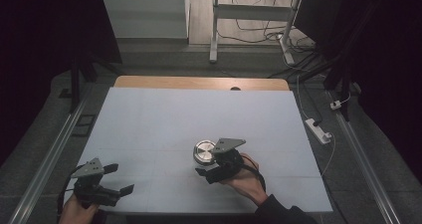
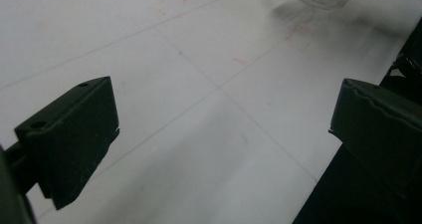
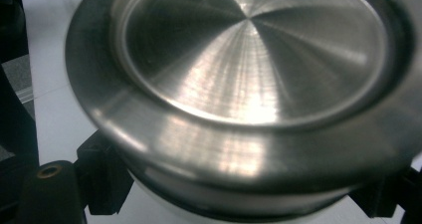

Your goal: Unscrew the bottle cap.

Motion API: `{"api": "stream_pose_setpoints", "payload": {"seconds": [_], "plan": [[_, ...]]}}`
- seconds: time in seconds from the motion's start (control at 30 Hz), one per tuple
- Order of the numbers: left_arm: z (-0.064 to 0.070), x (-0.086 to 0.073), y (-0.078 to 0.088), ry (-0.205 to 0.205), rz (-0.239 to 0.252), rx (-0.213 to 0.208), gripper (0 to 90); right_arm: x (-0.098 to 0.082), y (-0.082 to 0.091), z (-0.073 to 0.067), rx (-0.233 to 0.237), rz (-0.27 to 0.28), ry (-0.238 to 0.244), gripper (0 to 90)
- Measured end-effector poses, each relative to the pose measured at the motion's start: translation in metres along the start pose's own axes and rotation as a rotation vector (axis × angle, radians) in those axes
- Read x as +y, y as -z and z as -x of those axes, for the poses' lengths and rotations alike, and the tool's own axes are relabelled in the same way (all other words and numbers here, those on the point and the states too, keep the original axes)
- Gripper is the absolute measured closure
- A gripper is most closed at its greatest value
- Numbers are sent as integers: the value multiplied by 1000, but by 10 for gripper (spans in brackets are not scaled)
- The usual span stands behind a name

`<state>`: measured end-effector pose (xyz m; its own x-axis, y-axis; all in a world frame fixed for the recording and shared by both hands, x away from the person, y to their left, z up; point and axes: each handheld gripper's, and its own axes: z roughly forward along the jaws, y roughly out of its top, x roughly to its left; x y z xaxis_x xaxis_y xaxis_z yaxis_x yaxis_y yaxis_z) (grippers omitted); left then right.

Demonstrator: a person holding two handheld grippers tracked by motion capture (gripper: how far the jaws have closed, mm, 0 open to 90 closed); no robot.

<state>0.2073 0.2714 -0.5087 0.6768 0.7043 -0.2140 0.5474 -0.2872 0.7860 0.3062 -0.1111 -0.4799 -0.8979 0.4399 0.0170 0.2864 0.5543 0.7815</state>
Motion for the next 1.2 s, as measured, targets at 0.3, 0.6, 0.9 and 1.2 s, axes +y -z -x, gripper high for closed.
{"api": "stream_pose_setpoints", "payload": {"seconds": [0.3,0.6,0.9,1.2], "plan": [[11,22,-19,-57,38,-59,0,1,0,-2,10,3,10,151],[14,51,-37,-77,31,-116,6,4,0,-3,26,10,31,150],[16,80,-60,-165,19,-177,0,7,-1,-4,43,11,52,150],[20,106,-85,-232,9,-301,0,7,-1,-5,76,1,77,150]]}}
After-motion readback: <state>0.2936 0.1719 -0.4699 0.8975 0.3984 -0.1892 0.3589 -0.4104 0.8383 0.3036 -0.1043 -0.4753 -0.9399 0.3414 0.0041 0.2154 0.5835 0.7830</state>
